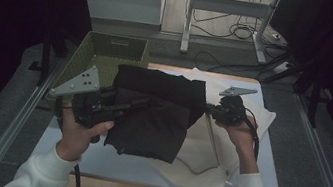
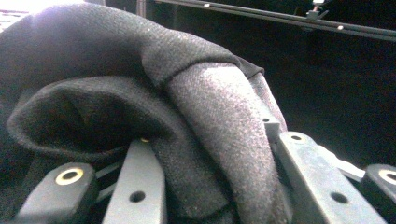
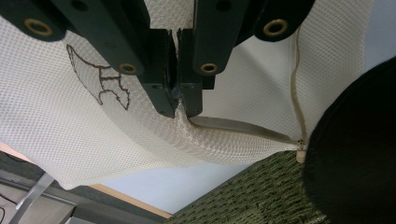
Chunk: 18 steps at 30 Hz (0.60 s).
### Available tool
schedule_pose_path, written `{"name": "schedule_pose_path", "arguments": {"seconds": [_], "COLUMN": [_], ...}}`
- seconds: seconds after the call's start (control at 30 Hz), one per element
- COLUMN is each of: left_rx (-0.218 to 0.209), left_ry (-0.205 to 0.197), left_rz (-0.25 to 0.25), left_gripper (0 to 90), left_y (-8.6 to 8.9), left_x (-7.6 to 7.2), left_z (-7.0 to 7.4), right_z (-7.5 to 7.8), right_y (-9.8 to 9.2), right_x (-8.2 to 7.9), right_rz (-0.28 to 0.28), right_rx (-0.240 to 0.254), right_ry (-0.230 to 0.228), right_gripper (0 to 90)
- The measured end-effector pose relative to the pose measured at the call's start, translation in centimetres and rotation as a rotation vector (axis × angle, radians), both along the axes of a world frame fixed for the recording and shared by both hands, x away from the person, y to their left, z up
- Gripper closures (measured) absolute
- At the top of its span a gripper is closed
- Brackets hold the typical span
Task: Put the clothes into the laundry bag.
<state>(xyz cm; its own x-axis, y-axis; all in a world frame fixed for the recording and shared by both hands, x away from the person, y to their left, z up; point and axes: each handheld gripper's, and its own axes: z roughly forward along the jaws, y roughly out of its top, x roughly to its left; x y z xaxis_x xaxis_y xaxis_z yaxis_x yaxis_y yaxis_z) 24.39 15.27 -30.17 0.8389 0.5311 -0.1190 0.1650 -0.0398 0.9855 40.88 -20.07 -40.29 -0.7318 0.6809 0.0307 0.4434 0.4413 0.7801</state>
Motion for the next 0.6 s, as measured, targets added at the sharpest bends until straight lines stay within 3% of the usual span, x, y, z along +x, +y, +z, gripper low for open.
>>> {"name": "schedule_pose_path", "arguments": {"seconds": [0.3, 0.6], "left_rx": [-0.004, 0.027], "left_ry": [0.021, 0.060], "left_rz": [-0.043, -0.083], "left_gripper": [67.0, 67.0], "left_y": [-0.4, -1.5], "left_x": [-0.9, -1.2], "left_z": [-0.7, -2.3], "right_z": [-0.1, 0.1], "right_y": [-0.2, -0.3], "right_x": [0.1, 0.0], "right_rz": [-0.010, -0.014], "right_rx": [0.005, 0.009], "right_ry": [0.003, -0.002], "right_gripper": [86.0, 86.0]}}
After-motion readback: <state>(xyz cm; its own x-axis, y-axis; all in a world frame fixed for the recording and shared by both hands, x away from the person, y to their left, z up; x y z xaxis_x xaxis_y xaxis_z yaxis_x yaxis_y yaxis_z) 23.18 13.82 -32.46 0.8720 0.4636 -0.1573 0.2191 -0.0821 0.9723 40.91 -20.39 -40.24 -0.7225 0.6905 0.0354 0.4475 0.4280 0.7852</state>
